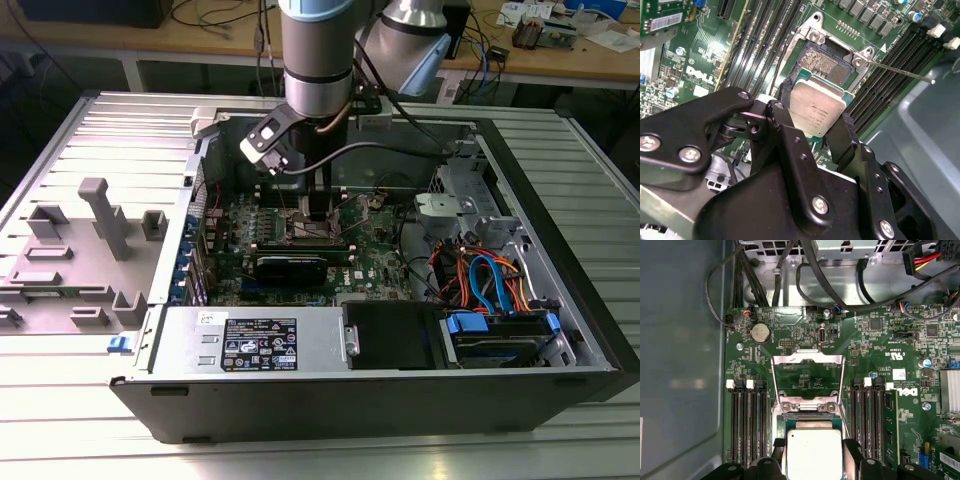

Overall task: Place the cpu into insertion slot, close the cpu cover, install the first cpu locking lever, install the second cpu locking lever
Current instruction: 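Place the cpu into insertion slot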

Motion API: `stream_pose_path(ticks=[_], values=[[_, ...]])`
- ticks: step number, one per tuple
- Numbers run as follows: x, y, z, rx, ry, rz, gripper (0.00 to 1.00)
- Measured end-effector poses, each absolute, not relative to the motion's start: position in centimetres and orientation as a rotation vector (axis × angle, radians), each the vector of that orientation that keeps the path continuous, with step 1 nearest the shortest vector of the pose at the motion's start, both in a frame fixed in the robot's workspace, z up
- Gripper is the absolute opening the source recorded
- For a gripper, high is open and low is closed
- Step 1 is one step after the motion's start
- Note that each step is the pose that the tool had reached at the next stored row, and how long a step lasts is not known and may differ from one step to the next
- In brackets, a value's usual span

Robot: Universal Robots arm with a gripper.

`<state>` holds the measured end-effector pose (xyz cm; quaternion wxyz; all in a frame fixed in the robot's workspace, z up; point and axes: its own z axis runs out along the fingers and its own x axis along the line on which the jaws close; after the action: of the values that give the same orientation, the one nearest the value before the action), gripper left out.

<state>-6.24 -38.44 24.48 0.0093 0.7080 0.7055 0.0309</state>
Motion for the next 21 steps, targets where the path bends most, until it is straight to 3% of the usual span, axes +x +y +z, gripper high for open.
stream_pose_path(ticks=[21], values=[[-6.35, -38.34, 23.49, 2.212, 2.203, 0.096, 0.54]])
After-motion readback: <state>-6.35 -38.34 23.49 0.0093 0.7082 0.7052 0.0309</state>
